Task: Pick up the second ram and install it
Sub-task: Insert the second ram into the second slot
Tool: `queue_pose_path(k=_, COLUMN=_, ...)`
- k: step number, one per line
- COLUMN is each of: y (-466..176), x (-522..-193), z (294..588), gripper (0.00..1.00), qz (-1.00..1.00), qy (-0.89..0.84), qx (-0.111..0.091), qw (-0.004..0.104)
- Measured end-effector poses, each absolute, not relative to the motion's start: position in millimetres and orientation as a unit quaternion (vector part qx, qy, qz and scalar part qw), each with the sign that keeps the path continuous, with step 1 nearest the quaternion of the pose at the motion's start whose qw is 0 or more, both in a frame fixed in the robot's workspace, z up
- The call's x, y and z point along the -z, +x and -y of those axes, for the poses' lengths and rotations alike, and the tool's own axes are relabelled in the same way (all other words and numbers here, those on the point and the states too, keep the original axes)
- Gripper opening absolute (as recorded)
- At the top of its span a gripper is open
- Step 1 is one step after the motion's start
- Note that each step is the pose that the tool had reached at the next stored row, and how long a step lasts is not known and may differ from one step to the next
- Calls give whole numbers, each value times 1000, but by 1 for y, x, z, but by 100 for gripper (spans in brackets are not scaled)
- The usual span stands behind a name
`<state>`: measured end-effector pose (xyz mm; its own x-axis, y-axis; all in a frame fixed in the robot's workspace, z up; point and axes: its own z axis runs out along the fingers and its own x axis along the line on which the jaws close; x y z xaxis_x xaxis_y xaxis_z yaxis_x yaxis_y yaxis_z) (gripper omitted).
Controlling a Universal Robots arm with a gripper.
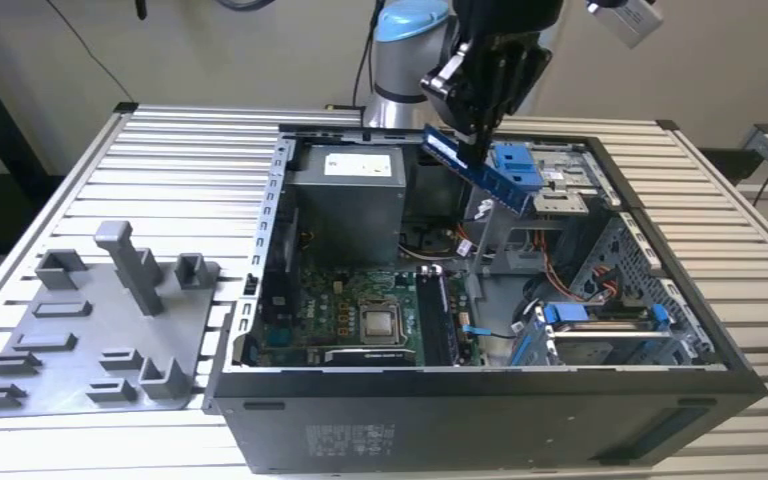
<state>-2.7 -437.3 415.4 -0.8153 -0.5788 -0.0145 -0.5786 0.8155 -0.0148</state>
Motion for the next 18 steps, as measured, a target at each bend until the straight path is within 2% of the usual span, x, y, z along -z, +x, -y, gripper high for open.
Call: queue_pose_path(k=18, y=-3, x=-414, z=437, gripper=13, qz=-980, qy=-197, qx=6, qw=9)
